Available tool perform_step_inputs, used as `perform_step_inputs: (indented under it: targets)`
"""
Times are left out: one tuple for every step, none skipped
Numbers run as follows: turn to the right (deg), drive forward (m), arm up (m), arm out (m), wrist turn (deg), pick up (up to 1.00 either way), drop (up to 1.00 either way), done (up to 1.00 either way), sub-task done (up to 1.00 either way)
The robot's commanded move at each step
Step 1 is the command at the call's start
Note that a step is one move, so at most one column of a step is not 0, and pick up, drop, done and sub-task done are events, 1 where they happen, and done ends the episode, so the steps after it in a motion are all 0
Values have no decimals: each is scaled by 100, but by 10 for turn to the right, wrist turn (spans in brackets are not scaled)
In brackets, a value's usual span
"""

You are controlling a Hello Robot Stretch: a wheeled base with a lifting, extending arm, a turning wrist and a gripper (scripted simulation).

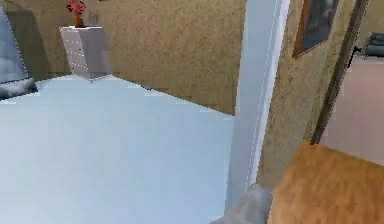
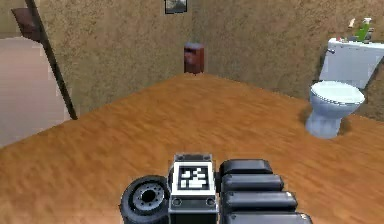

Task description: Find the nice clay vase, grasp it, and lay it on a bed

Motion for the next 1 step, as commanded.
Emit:
perform_step_inputs:
  targets:
    - [450, 0, 0, 0, 0, 0, 0, 0, 0]
